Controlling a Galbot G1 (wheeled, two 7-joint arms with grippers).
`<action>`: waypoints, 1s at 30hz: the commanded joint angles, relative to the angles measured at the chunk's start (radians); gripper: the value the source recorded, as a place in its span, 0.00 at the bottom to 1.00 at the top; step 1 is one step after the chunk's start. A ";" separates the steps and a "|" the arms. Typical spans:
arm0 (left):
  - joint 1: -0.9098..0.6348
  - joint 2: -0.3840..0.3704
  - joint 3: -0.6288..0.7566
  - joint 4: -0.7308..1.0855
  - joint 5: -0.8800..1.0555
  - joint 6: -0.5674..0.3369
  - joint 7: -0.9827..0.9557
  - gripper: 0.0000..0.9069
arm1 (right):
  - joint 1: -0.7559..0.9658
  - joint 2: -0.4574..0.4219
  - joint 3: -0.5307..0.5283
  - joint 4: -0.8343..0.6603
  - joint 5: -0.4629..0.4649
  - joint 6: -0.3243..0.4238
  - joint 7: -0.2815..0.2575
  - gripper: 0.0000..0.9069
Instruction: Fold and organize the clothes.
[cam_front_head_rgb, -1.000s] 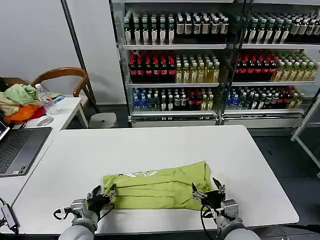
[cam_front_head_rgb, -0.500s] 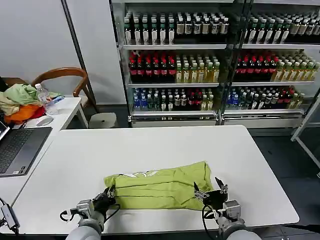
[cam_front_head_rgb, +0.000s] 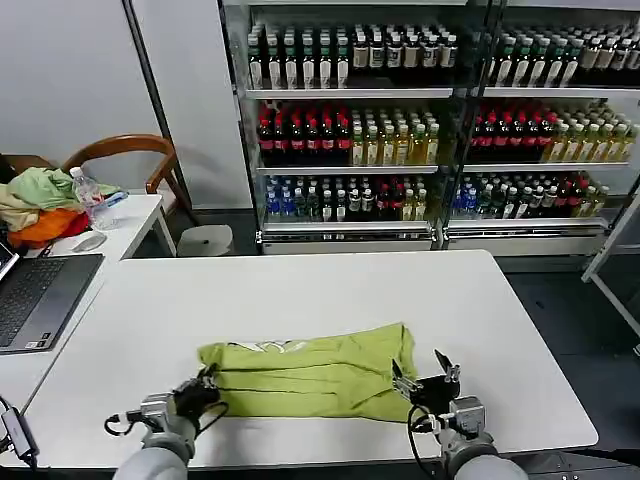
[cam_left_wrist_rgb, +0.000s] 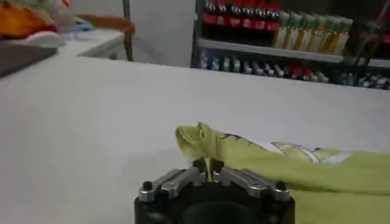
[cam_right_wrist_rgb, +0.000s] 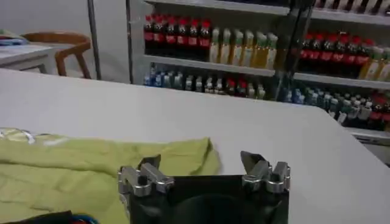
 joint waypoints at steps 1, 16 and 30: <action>0.041 0.047 -0.225 -0.019 0.025 0.027 0.005 0.04 | 0.007 0.000 0.004 -0.001 0.000 0.000 -0.001 1.00; 0.090 0.122 -0.414 -0.018 0.087 0.052 0.068 0.04 | 0.044 -0.010 -0.008 -0.017 0.005 0.001 -0.001 1.00; 0.016 0.003 0.041 -0.176 0.162 0.040 0.302 0.06 | 0.012 -0.030 0.029 0.003 0.007 -0.006 0.002 1.00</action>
